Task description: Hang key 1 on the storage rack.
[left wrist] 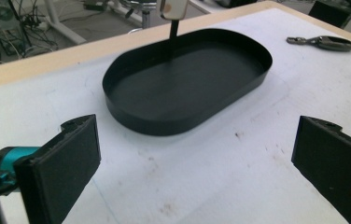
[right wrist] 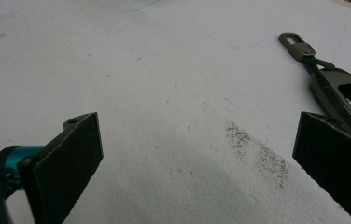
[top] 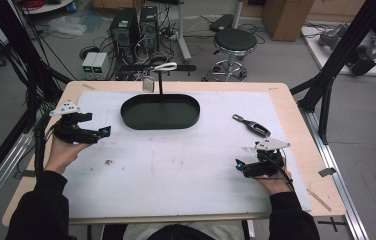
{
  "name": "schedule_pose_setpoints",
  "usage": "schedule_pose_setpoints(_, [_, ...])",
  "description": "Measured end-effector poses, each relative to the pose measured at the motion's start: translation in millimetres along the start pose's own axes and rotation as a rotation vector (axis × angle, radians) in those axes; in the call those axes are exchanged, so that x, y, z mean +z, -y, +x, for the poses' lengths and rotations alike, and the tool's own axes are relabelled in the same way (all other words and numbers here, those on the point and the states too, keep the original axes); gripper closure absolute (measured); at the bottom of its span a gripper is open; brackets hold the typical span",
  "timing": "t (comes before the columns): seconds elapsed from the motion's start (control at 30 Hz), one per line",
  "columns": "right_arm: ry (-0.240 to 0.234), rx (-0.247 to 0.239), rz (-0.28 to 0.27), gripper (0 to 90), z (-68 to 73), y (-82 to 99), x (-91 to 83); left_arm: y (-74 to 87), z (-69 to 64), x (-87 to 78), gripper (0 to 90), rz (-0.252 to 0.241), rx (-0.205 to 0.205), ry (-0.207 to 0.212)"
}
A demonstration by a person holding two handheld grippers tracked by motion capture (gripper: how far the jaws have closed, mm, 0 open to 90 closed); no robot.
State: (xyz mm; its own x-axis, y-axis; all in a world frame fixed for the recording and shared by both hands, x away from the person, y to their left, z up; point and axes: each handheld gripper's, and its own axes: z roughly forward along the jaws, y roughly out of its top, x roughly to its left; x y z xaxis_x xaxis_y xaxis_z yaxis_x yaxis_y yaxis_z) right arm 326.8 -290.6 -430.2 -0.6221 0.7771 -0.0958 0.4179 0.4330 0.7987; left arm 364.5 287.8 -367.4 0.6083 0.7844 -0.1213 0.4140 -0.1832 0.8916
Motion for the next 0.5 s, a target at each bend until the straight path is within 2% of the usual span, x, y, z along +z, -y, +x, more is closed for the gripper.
schedule_pose_setpoints(0.17, [0.001,0.002,-0.003,0.8,-0.7,-0.3,0.7,10.8,0.6,-8.7,1.7,0.037,0.007,-0.004])
schedule_pose_setpoints(0.37, [0.004,0.001,0.000,0.8,-0.3,-0.7,1.0,25.0,-3.7,-15.4,1.7,0.028,0.003,0.017])
schedule_pose_setpoints(0.5, [0.001,0.005,0.002,0.8,0.5,-0.6,1.2,35.7,-4.6,-18.4,1.7,0.036,-0.003,0.003])
